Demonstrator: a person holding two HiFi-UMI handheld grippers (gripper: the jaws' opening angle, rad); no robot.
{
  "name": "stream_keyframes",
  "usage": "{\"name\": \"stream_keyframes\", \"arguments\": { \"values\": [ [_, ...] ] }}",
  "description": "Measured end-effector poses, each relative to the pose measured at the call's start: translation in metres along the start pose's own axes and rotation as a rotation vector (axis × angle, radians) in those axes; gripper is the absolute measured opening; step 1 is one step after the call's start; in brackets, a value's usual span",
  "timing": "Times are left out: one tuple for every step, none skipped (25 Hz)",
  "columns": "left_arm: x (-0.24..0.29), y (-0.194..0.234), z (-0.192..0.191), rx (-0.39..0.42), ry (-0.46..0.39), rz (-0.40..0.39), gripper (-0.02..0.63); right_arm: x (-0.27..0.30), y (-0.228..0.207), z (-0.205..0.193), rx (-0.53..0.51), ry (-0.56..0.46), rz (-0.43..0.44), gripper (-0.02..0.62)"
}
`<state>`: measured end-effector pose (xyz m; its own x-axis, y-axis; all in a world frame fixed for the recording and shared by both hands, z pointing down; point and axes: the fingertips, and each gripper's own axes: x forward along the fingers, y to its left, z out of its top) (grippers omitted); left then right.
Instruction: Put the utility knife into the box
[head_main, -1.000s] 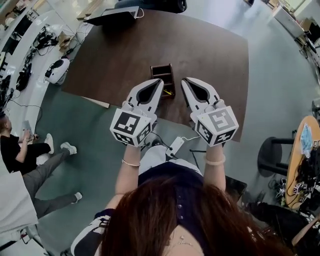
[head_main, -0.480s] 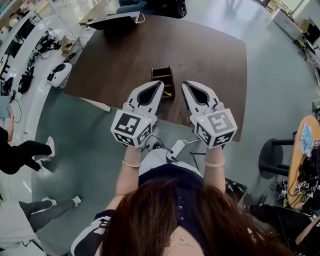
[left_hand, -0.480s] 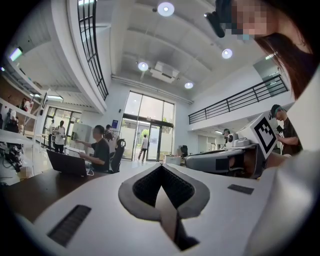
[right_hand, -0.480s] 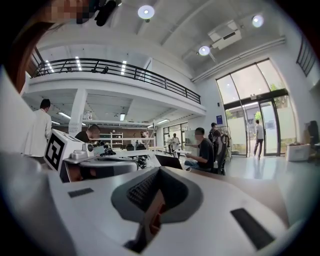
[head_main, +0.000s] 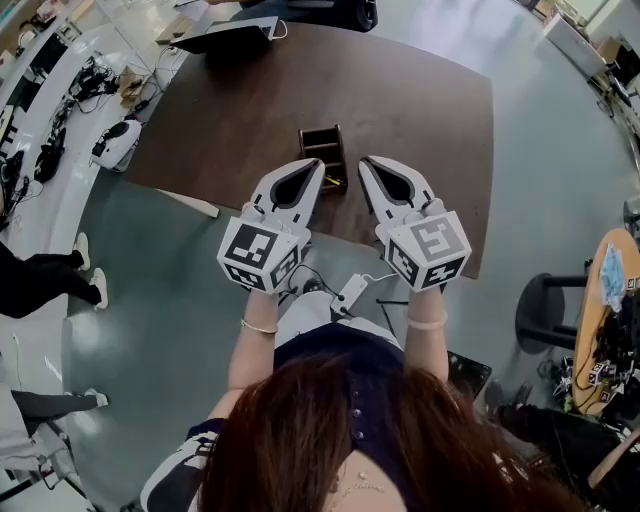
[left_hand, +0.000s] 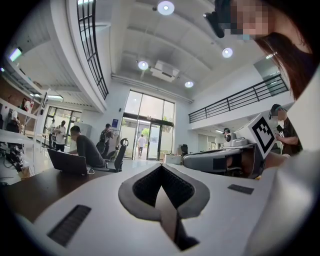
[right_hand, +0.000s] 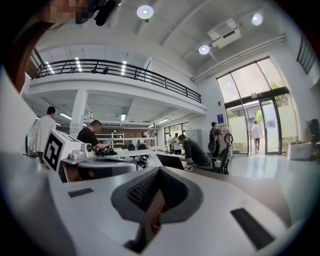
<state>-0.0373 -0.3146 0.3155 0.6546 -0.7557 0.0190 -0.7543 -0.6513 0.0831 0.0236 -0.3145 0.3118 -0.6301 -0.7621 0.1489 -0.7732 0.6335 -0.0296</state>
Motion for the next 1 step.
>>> {"name": "stream_keyframes", "arguments": {
  "values": [
    [-0.0002, 0.0004, -0.0007, 0.000, 0.001, 0.002, -0.006, 0.0004, 0.0001, -0.0005, 0.000, 0.000, 0.002, 0.015]
  ]
}}
